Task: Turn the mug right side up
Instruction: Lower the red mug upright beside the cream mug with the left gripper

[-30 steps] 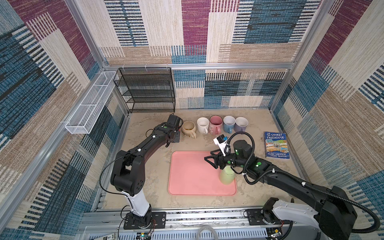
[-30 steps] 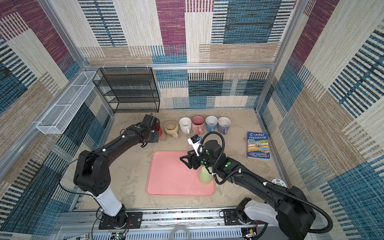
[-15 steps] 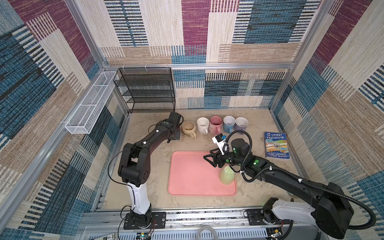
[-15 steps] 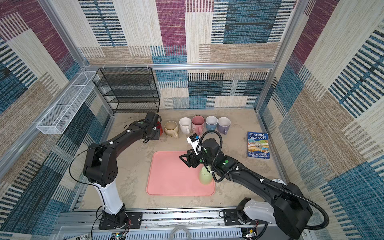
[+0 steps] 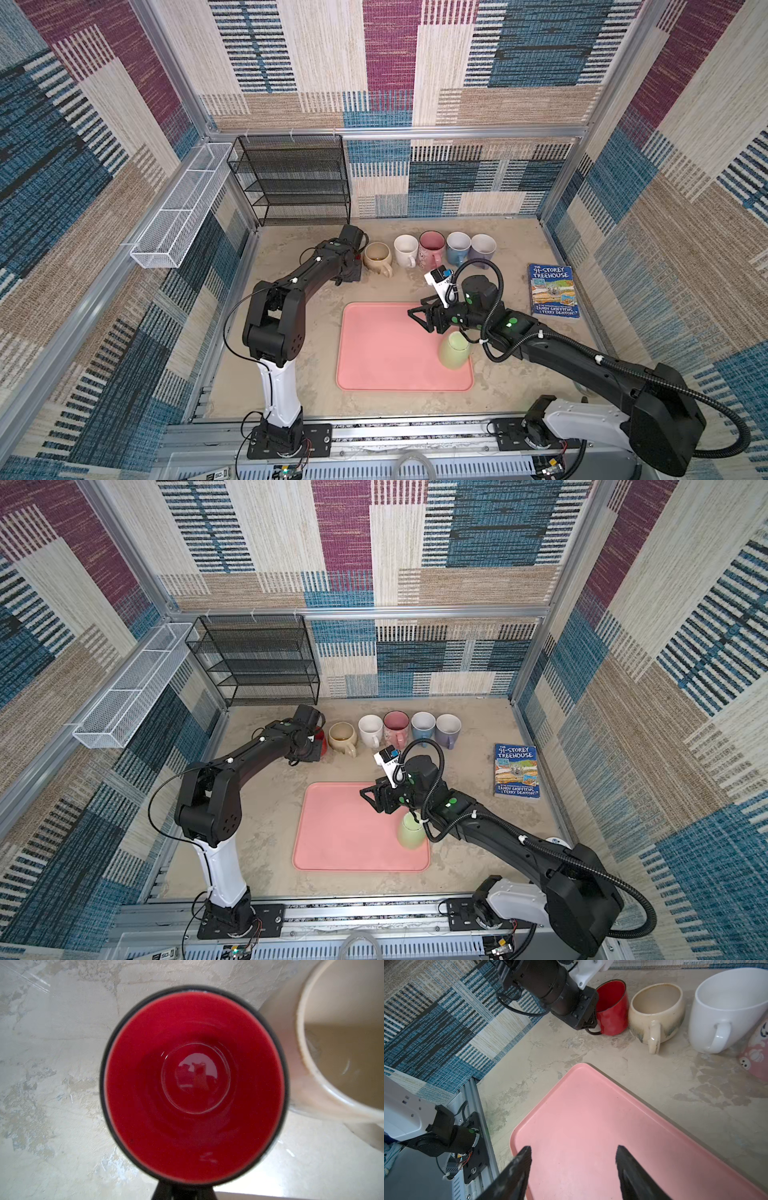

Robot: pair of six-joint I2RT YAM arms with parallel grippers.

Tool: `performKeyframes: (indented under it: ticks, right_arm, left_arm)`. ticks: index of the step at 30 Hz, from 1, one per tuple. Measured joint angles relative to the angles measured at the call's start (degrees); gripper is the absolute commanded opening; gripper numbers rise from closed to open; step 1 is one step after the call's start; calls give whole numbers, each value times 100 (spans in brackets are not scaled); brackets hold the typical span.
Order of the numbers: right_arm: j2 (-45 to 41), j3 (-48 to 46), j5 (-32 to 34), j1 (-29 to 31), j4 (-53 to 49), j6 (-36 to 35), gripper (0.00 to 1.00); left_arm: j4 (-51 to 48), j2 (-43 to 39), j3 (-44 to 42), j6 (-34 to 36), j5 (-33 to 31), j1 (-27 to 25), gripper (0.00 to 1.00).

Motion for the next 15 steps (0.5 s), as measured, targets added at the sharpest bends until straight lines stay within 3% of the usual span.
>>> performKeyframes:
  ticks: [6, 15]
  right_arm:
    - [-20, -2, 20, 0, 0, -2, 67]
    - [-122, -22, 61, -4, -35, -2, 67]
  left_arm:
    - [-105, 87, 79, 0, 0, 0, 0]
    - [-227, 142, 149, 0, 0, 0, 14]
